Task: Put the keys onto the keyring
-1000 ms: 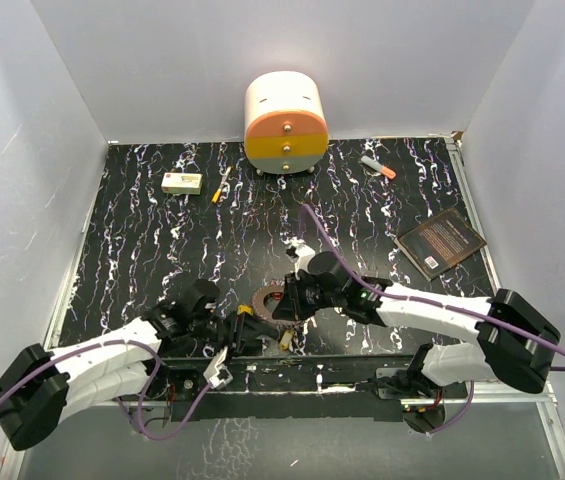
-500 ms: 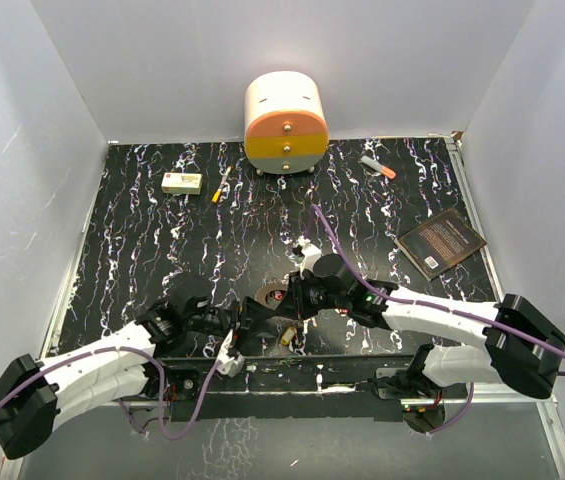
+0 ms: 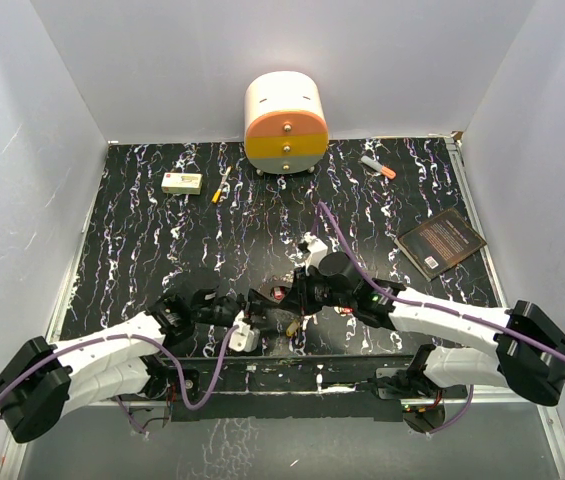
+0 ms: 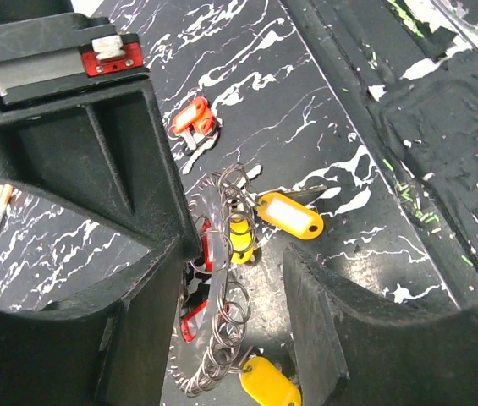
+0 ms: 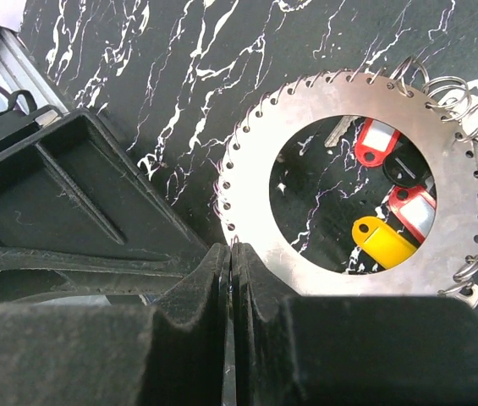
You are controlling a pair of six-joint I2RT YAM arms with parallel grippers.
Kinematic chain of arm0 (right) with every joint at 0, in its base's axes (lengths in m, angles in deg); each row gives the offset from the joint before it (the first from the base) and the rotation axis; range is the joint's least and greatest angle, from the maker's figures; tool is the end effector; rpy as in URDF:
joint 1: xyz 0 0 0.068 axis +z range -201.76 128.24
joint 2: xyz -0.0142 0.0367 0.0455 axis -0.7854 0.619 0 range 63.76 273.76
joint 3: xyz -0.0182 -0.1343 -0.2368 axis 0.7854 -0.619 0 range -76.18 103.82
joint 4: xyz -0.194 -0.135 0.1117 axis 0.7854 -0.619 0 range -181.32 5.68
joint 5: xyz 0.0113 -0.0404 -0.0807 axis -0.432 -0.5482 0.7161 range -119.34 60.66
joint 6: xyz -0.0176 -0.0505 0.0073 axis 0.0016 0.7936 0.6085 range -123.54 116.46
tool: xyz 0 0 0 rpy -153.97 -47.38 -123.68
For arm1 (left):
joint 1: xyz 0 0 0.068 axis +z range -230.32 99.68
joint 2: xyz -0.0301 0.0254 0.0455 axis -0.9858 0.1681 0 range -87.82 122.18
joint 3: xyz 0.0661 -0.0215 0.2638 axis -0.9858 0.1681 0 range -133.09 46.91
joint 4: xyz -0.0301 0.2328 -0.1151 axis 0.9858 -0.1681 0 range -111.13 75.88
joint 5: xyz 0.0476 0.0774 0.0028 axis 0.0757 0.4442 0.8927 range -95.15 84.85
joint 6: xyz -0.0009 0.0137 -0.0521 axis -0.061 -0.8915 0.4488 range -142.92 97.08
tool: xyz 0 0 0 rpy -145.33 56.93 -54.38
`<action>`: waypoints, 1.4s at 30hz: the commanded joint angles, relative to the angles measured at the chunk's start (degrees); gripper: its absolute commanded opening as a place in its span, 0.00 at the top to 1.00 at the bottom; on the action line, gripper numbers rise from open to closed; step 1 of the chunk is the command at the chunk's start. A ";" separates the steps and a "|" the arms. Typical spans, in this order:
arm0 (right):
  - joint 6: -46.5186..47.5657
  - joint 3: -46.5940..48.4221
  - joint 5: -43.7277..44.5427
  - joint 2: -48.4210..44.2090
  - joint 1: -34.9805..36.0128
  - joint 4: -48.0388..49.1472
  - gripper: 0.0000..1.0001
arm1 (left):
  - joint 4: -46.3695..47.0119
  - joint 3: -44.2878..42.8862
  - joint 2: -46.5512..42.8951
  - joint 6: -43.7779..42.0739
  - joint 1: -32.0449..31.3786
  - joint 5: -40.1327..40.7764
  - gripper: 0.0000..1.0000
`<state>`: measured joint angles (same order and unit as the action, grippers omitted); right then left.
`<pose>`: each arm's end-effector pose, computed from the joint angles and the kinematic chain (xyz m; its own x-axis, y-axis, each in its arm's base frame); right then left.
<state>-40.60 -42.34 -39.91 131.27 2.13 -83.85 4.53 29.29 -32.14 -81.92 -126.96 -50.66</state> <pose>0.1406 0.2038 0.2119 -0.7906 -0.0786 -0.6073 -0.5115 0.6300 0.5844 0.1150 -0.1586 0.1948 0.7153 0.1174 -0.6889 0.6958 -0.2112 0.6865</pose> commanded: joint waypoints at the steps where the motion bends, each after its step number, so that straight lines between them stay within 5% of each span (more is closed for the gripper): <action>1: 0.39 0.60 -1.81 -2.77 0.40 6.11 0.92 | 3.95 -1.32 0.73 7.69 -0.21 3.17 0.50; 30: 1.21 0.22 -0.33 -6.90 0.48 3.86 0.92 | 12.63 0.27 5.09 18.53 -0.19 5.38 0.36; 42: 1.31 0.56 -0.94 -6.16 0.56 4.51 0.92 | 13.81 0.40 5.14 20.11 -0.21 4.06 0.61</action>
<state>-39.81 -42.99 -40.43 125.93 2.41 -84.05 17.03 29.26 -26.72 -63.04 -127.04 -44.72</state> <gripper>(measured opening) 0.087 0.417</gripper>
